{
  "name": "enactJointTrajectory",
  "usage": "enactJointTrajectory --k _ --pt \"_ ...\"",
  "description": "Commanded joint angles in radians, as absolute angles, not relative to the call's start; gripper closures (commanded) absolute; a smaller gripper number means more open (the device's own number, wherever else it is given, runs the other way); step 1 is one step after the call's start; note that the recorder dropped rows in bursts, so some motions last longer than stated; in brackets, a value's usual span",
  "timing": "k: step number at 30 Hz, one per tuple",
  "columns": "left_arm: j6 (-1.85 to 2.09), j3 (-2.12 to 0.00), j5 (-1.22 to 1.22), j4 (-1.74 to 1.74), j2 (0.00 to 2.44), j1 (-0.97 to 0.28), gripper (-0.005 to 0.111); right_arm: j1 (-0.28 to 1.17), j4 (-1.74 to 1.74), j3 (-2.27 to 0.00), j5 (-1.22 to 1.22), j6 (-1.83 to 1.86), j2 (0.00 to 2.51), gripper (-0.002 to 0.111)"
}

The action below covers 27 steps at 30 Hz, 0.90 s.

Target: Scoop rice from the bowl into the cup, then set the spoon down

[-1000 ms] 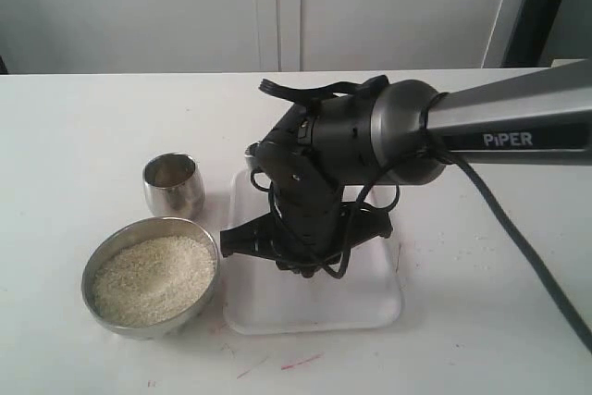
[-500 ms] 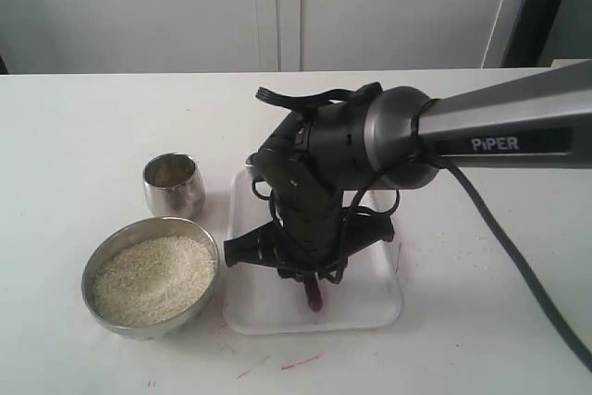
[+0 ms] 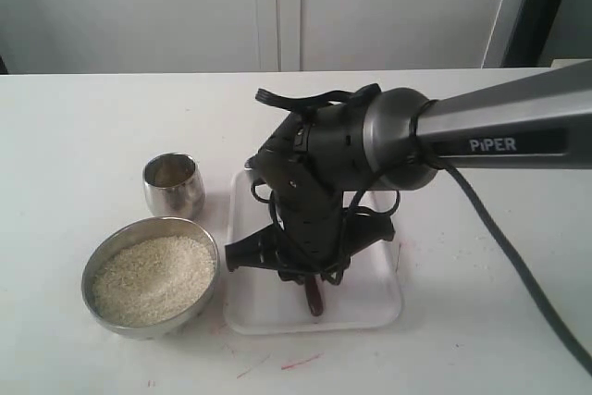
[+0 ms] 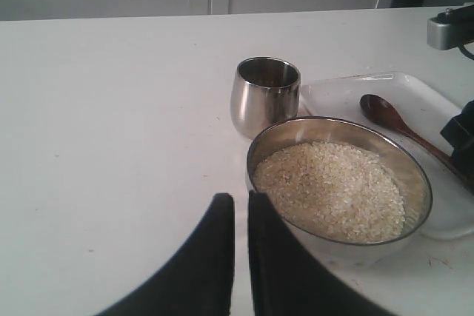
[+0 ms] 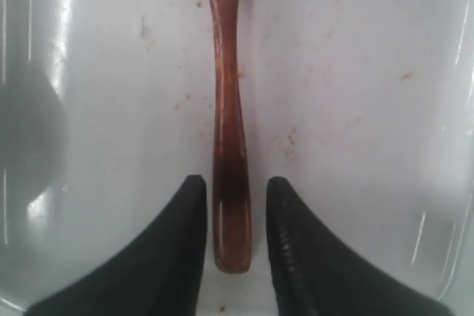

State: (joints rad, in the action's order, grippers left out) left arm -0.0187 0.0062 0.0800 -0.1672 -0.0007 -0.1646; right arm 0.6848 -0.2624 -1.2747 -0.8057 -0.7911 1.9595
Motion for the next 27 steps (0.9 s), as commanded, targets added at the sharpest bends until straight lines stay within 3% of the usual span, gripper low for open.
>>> enactJointTrajectory --k 1,15,27 --pt "-0.018 0.000 0.076 -0.177 0.000 -0.171 0.092 0.678 -0.259 -1.282 -0.830 -0.724 1.946 0.080" --pt "-0.018 0.000 0.076 -0.177 0.000 -0.171 0.092 0.708 -0.265 -1.156 -0.829 -0.594 1.601 0.080" --pt "-0.018 0.000 0.076 -0.177 0.000 -0.171 0.092 0.953 -0.262 -0.797 -0.664 -0.509 1.055 0.080"
